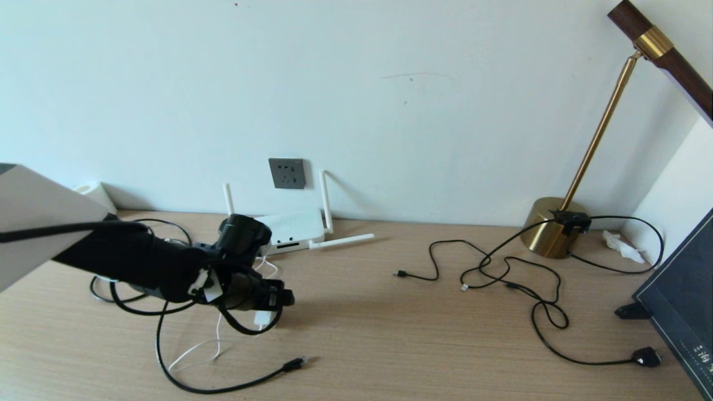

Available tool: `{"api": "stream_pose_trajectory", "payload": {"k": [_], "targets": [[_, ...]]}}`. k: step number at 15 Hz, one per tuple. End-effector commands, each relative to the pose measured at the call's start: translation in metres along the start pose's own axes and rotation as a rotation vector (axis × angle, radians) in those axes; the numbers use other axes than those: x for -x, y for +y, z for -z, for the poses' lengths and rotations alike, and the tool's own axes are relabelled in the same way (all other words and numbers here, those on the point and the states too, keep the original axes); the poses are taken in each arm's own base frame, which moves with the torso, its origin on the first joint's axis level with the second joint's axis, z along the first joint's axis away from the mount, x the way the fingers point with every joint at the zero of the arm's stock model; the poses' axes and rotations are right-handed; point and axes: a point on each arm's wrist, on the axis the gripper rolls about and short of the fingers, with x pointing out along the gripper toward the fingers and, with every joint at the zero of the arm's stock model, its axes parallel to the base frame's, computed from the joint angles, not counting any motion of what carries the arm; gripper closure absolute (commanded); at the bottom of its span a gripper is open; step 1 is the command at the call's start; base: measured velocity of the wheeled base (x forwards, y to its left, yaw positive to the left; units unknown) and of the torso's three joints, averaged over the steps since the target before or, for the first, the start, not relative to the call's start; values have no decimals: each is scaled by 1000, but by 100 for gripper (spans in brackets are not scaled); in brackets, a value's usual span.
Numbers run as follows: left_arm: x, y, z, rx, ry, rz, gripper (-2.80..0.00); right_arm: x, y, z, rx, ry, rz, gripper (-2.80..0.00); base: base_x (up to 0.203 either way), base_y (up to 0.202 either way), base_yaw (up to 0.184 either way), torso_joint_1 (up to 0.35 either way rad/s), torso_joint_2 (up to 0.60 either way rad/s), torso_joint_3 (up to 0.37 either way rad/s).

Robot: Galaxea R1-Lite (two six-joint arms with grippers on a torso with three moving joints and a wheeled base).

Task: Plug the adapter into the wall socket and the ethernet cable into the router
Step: Plug plug into socket

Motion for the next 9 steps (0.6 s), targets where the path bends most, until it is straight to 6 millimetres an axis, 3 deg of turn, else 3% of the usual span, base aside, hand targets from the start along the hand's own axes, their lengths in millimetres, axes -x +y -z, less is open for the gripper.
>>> {"api": "stream_pose_trajectory", "payload": {"k": [1,2,3,9], "targets": [[-2,-1,2,1,9,-2,-280,0,0,0,0,0,0,0,0,0,0,0,0,0],[-2,-1,3,0,12,-2,-280,0,0,0,0,0,0,0,0,0,0,0,0,0],[-2,-1,4,0,13,-2,0,0,0,0,0,0,0,0,0,0,0,0,0,0],[-3,-1,5,-6,23,-6,0,0,0,0,0,0,0,0,0,0,0,0,0,0]]}}
